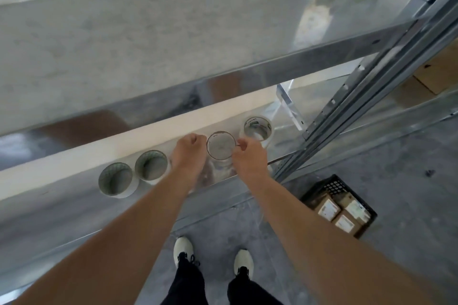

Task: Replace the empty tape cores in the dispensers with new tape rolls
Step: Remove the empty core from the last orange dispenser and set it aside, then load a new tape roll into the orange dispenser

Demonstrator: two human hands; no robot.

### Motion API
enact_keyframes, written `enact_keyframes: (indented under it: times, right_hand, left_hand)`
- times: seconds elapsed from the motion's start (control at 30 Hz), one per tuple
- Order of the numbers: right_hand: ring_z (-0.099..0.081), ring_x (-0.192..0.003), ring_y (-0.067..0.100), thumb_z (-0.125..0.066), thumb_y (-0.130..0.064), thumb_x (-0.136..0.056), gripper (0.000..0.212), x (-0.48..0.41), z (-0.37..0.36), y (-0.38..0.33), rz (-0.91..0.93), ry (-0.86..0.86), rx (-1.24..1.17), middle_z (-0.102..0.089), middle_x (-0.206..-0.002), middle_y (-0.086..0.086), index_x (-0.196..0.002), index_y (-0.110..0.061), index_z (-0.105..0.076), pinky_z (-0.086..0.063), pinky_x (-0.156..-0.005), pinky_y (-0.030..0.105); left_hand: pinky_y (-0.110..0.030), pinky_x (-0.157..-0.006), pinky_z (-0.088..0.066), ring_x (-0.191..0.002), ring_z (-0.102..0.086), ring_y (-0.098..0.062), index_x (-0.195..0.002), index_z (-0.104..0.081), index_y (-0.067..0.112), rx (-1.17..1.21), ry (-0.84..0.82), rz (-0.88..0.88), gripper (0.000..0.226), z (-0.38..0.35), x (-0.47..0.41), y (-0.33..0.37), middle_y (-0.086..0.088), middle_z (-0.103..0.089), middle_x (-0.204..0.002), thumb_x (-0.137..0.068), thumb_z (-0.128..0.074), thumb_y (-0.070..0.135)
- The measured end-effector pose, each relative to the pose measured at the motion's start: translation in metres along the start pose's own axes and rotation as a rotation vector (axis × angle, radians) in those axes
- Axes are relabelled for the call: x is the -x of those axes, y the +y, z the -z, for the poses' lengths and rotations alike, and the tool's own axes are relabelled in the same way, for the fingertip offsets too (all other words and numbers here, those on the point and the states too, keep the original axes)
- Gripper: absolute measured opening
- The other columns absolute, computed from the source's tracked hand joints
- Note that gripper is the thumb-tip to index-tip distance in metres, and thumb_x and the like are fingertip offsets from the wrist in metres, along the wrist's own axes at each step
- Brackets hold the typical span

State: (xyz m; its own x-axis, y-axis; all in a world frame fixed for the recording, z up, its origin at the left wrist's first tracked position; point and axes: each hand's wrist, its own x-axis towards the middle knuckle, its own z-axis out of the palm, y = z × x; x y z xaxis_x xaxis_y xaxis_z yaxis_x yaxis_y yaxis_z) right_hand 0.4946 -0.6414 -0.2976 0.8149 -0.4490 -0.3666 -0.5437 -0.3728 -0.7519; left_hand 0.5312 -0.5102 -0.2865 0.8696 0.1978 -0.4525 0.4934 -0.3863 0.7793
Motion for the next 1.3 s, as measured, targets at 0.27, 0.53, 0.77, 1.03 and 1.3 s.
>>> enact_keyframes:
  times: [0.27,0.53,0.77,1.03,1.3]
  right_hand:
    - [-0.066,-0.116,0.027,-0.057,-0.014,-0.094,0.035,-0.004,-0.009,0.014,-0.058,-0.041,-0.061,-0.074,-0.12,0.009,-0.128,-0.011,-0.066,-0.048,-0.099,0.035]
    - [-0.07,-0.098,0.02,-0.059,-0.019,-0.091,0.029,-0.004,-0.017,0.02,-0.046,-0.062,-0.083,-0.075,-0.108,0.0,-0.12,-0.021,-0.065,-0.056,-0.089,0.035]
    - [-0.072,-0.088,0.024,-0.056,-0.02,-0.089,0.034,-0.006,-0.017,0.018,-0.059,-0.095,-0.057,-0.074,-0.099,-0.002,-0.122,-0.025,-0.063,-0.06,-0.087,0.046]
    - [-0.074,-0.089,0.024,-0.053,-0.022,-0.089,0.031,-0.011,0.009,0.01,-0.07,-0.066,-0.06,-0.076,-0.101,-0.003,-0.114,-0.026,-0.071,-0.061,-0.085,0.046]
    - [-0.068,-0.105,0.012,-0.059,-0.023,-0.097,0.021,-0.026,0.05,-0.006,0.025,0.041,-0.148,-0.074,-0.11,-0.01,-0.113,-0.026,-0.073,-0.056,-0.1,0.038]
  left_hand:
    - [-0.038,-0.071,-0.043,-0.082,-0.062,-0.031,-0.08,-0.068,0.011,-0.231,-0.02,-0.093,0.034,-0.013,-0.003,-0.007,-0.013,-0.07,-0.082,-0.1,-0.049,0.031]
    - [-0.037,-0.072,-0.043,-0.084,-0.063,-0.032,-0.086,-0.074,0.009,-0.281,-0.035,-0.104,0.034,-0.016,-0.007,-0.009,-0.01,-0.071,-0.081,-0.102,-0.049,0.027]
    - [-0.035,-0.064,-0.039,-0.068,-0.056,-0.022,-0.072,-0.066,0.011,-0.24,-0.043,-0.082,0.034,-0.014,-0.007,-0.005,0.0,-0.063,-0.065,-0.1,-0.051,0.022]
    - [-0.041,-0.083,-0.052,-0.091,-0.066,-0.031,-0.091,-0.078,0.01,-0.224,-0.093,-0.138,0.033,-0.018,-0.003,0.02,-0.007,-0.075,-0.095,-0.101,-0.05,0.024]
    - [-0.046,-0.092,-0.053,-0.092,-0.061,-0.03,-0.085,-0.068,0.02,-0.104,-0.176,-0.154,0.022,-0.039,0.001,0.059,-0.009,-0.07,-0.094,-0.097,-0.05,0.025]
